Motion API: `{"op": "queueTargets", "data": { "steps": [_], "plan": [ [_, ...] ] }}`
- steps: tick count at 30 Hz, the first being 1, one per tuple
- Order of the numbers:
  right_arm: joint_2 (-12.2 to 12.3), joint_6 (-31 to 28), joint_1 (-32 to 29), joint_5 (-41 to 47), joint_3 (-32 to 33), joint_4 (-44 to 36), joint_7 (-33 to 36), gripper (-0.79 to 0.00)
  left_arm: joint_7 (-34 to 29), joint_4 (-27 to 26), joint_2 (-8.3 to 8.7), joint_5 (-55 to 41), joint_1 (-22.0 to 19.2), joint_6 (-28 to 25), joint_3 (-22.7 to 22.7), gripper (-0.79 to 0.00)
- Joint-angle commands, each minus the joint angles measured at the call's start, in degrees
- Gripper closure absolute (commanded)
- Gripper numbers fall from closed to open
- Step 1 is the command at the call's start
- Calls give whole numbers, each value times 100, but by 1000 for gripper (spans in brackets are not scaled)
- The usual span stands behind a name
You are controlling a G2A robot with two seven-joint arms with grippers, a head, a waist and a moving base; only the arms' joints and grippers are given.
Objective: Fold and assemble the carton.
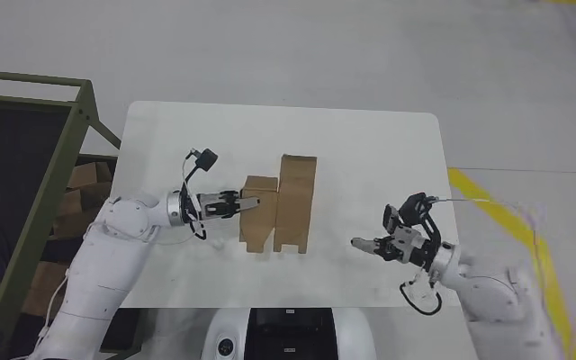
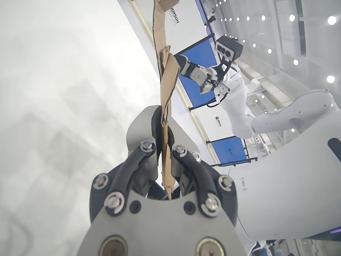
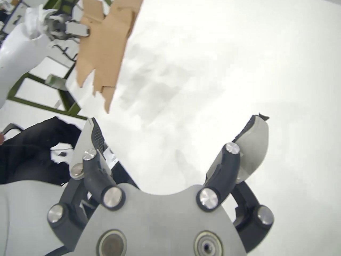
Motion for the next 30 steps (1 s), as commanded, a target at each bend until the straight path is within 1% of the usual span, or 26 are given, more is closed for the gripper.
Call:
{"op": "queueTargets", "data": {
  "steps": [1, 5, 6, 8, 19, 22, 25, 30],
  "plan": [
    [22, -67, 269, 670, -181, 192, 498, -785, 12, 15, -6, 33, -45, -110, 99, 0],
    [56, 139, 806, 1591, -390, 616, 1108, -785, 19, 75, -20, 50, -105, -330, 305, 0],
    [66, 216, 925, 1678, -391, 713, 1201, -785, 62, 109, -24, 58, -111, -371, 344, 0],
    [66, 216, 925, 1678, -391, 713, 1201, -785, 218, 165, -33, 19, -107, -420, 374, 0],
    [66, 216, 925, 1678, -391, 713, 1201, -785, 218, 165, -33, 19, -107, -420, 374, 0],
    [60, 283, 1004, 1451, -580, 794, 1104, -785, 467, 47, -54, 115, -78, -329, 492, 0],
    [42, -37, 1223, 1586, -897, 1151, 1027, -785, 710, 51, -85, 131, -85, -410, 653, 0],
    [49, -597, 1634, 2289, -1163, 1829, 1220, -785, 1028, 249, -139, 198, -236, -589, 893, 0]
  ]
}}
